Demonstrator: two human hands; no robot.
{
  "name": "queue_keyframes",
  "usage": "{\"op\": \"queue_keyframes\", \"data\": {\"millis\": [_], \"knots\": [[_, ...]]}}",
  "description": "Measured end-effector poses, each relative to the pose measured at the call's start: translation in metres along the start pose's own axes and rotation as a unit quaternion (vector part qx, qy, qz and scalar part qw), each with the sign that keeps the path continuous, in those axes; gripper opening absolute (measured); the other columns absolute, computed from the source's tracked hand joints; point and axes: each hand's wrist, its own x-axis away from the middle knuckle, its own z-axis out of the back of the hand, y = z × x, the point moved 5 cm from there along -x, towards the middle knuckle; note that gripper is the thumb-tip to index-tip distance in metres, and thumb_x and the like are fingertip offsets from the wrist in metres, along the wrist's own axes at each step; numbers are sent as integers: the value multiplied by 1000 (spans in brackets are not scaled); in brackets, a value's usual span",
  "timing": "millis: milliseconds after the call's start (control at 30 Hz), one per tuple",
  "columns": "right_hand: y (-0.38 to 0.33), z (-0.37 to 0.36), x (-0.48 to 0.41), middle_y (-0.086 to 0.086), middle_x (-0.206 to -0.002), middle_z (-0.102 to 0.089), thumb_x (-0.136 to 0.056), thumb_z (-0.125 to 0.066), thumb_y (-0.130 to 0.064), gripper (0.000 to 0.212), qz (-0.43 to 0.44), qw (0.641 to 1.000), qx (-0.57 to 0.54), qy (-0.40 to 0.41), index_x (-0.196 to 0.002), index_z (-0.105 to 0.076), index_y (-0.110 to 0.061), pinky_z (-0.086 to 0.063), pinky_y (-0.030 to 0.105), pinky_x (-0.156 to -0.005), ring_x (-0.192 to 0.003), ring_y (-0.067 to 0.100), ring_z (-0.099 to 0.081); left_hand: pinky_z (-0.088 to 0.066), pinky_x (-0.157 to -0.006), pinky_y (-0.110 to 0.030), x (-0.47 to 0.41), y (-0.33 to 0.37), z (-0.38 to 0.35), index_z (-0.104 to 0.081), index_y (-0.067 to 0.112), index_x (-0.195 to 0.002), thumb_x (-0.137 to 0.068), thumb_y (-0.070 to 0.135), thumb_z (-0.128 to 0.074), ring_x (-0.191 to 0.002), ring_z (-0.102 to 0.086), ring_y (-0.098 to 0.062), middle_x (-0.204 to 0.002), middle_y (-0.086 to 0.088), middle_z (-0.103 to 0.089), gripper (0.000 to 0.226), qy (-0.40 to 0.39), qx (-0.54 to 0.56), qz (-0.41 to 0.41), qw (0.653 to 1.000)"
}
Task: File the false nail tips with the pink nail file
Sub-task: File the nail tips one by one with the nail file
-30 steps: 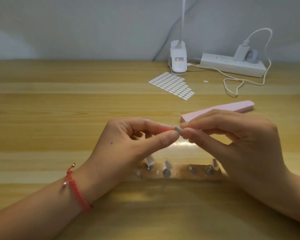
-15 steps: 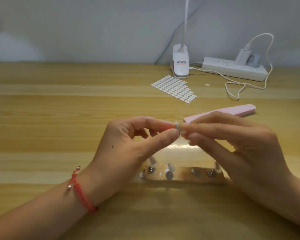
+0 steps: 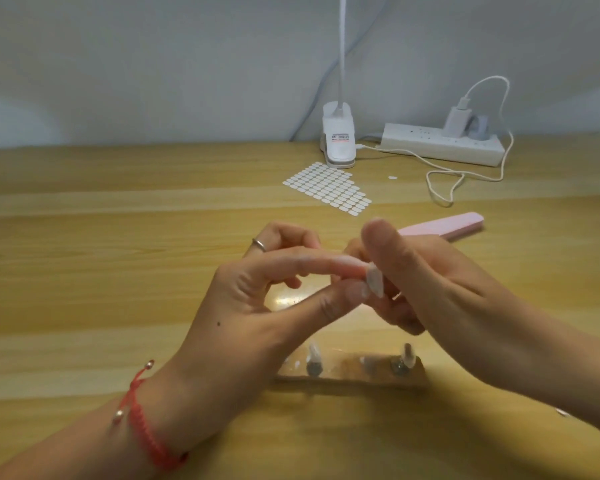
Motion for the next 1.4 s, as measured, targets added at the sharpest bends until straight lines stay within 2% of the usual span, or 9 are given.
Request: {"op": "queue_keyframes", "data": {"millis": [67, 167, 300, 433, 533, 700, 867, 1067, 1400], "knots": [[-5, -1, -1, -22, -49, -46, -95, -32, -59, 56, 26, 1000, 9, 5, -51, -53, -33, -33, 2, -50, -45, -5, -44, -45, -87, -58, 0, 2, -4, -76, 37, -77, -66, 36, -74, -93, -56, -25, -91, -3, -58, 11, -10, 2, 2, 1000], [-2, -2, 0, -13, -46, -38, -85, -31, -72, 63, -7, 1000, 13, -14, -50, -52, -24, -28, 7, -47, -42, 0, -33, -43, -88, -59, 1, 3, -7, -77, 30, -75, -67, 35, -74, -96, -55, -32, -94, -12, -57, 10, -18, 1, 7, 1000], [2, -6, 3, -14, -49, -32, -90, -26, -66, 62, -15, 998, 12, -57, -53, -56, -27, -21, 24, -45, -46, 7, -25, -43, -92, -52, 3, 4, -8, -78, 29, -76, -65, 40, -73, -98, -56, -29, -95, -14, -56, 16, -21, -9, 16, 1000], [1, -5, 2, -8, -50, -26, -91, -30, -64, 57, -9, 999, 9, -48, -51, -50, -28, -20, 22, -45, -46, 7, -22, -47, -88, -47, 3, 9, -8, -78, 32, -79, -65, 39, -74, -93, -55, -26, -93, -13, -54, 16, -5, -18, -7, 1000], [-3, -8, 2, -2, -52, -24, -94, -31, -59, 52, 7, 998, 9, -57, -52, -59, -44, -20, 25, -45, -46, 7, -20, -48, -86, -48, 3, 11, -8, -77, 33, -79, -67, 37, -75, -92, -56, -25, -91, -13, -52, 13, 5, -24, -27, 999], [0, -6, 3, 2, -53, -28, -89, -35, -62, 47, -11, 998, 14, -54, -54, -62, -47, -22, 35, -47, -48, 16, -22, -46, -83, -41, 4, 10, -8, -76, 36, -75, -66, 37, -74, -86, -53, -21, -86, -7, -50, 9, 4, -24, -27, 999], [-1, -7, 3, -17, -48, -35, -91, -36, -55, 46, -2, 998, 5, -59, -54, -63, -51, -28, 5, -48, -44, 1, -29, -45, -82, -44, 4, 8, -8, -77, 32, -76, -68, 39, -72, -86, -53, -25, -84, -6, -50, 12, -7, -36, -18, 999], [7, -6, 2, -18, -44, -38, -85, -41, -58, 45, -11, 999, -20, -44, -55, -66, -37, -28, 5, -48, -42, -1, -34, -50, -74, -33, 5, 6, -9, -77, 33, -78, -69, 39, -71, -85, -53, -19, -83, -2, -51, 12, -20, -32, -13, 999], [6, -7, 2, -19, -44, -39, -90, -40, -56, 47, -14, 998, -20, -50, -53, -64, -39, -30, 6, -48, -41, -1, -36, -44, -84, -51, 5, 8, -10, -77, 31, -77, -68, 40, -71, -85, -54, -23, -82, -4, -53, 14, -17, -34, -6, 999]]}}
